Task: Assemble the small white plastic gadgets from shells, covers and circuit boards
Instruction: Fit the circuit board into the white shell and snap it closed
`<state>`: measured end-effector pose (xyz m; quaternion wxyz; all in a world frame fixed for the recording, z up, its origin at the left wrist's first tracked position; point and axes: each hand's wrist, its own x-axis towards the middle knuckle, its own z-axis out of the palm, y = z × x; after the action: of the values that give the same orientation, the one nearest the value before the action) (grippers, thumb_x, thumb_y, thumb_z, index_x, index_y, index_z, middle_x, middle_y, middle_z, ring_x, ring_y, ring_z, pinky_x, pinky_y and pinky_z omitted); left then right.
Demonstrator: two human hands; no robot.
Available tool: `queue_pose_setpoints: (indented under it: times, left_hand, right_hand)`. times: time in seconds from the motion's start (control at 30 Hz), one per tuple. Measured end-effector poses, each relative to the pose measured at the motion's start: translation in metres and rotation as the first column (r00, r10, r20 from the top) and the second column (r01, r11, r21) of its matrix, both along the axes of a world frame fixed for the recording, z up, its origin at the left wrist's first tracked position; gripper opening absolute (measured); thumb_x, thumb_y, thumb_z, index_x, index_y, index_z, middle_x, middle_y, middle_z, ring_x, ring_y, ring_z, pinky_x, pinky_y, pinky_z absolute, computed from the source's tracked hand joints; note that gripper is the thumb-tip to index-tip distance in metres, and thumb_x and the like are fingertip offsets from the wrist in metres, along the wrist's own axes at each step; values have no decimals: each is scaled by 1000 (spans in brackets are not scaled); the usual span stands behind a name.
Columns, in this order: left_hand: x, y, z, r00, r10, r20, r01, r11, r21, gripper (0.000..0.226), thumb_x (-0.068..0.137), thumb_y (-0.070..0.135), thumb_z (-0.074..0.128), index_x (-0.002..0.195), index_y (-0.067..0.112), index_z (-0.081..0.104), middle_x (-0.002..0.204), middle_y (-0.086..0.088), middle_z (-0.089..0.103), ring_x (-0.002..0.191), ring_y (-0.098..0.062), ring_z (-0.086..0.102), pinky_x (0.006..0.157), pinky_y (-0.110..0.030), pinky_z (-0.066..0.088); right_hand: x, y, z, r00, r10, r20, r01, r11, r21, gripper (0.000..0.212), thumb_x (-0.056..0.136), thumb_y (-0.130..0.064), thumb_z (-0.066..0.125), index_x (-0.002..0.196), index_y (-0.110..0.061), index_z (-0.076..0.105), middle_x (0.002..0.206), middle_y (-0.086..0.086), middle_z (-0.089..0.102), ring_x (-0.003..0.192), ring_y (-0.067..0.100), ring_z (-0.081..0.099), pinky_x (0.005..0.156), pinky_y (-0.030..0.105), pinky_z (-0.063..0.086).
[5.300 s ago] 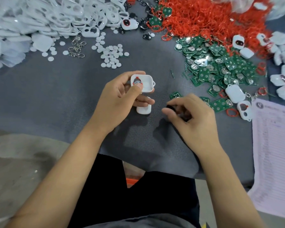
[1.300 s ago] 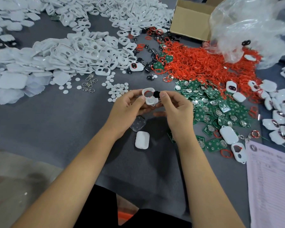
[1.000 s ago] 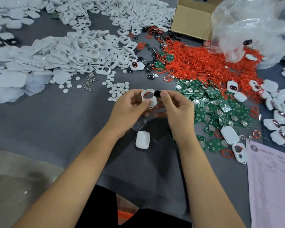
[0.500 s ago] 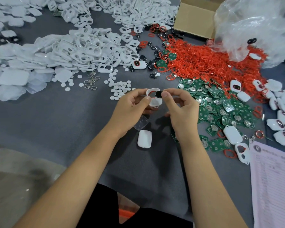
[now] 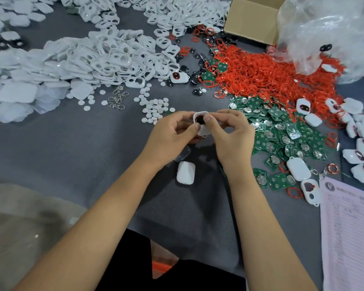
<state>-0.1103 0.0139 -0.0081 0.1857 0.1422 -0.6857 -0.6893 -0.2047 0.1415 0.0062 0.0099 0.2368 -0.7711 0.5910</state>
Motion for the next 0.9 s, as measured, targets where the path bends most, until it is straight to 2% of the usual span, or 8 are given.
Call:
queue_pose_setpoints:
  times: [0.27, 0.47, 0.63, 0.7, 0.77, 0.83, 0.9]
  left_hand:
    - [0, 1, 3, 1000, 8, 6, -8, 1000, -28, 26, 102, 8, 65, 127, 5, 68, 104, -9, 79, 92, -23, 78, 82, -32, 63]
    - [0, 0, 1, 1000, 9, 7, -9, 999, -36, 25, 102, 9, 65, 127, 8, 69, 106, -7, 79, 96, -22, 77, 86, -36, 63]
    - [0, 0, -1, 1000, 8, 8, -7, 1000, -18, 25, 102, 8, 64, 126, 8, 69, 105, -6, 79, 96, -20, 78, 84, -32, 62]
    - [0, 0, -2, 1000, 5, 8, -5, 1000, -26, 24, 102, 5, 63, 126, 7, 69, 107, -7, 79, 96, -21, 78, 86, -34, 63]
    - [0, -1, -2, 1000, 1, 8, -1, 999, -36, 24, 103, 5, 62, 126, 8, 69, 109, -7, 79, 97, -21, 77, 88, -36, 63]
    - [1, -1, -2, 1000, 4, -1, -4, 1000, -31, 24, 104, 5, 61, 126, 9, 70, 107, -5, 79, 96, -19, 77, 84, -30, 62]
    - [1, -1, -1, 1000, 12, -9, -12, 1000, -22, 24, 104, 6, 61, 126, 9, 70, 106, -5, 79, 96, -20, 77, 82, -26, 60]
  right_hand:
    - [-1, -2, 0, 1000, -18, -2, 18, 999, 39, 7, 90, -21, 80, 93, -28, 80, 100, -1, 71, 90, 12, 66, 79, 18, 49]
    - [-2, -2, -1, 999, -16, 27, 15, 999, 28, 6, 91, -21, 79, 95, -18, 82, 101, 0, 72, 90, 8, 66, 81, 16, 48]
    - [2, -3, 1, 1000, -10, 6, 10, 999, 32, 4, 91, -14, 78, 93, -15, 81, 98, 5, 73, 88, 15, 66, 79, 18, 48]
    - [5, -4, 2, 1000, -12, -19, 13, 999, 40, 2, 90, -14, 79, 91, -15, 80, 99, 7, 71, 86, 16, 65, 79, 19, 48]
    - [7, -5, 2, 999, -36, -39, 37, 999, 33, 5, 88, -14, 81, 87, -14, 76, 102, 8, 68, 84, 17, 64, 79, 23, 50]
    - [8, -6, 2, 997, -70, -20, 71, 997, 19, 17, 88, -16, 82, 85, -12, 65, 103, 7, 67, 81, 16, 63, 80, 33, 54]
    - [6, -6, 2, 998, -49, 31, 48, 998, 34, 21, 90, -20, 80, 91, -12, 61, 100, 4, 68, 80, 18, 66, 73, 41, 57]
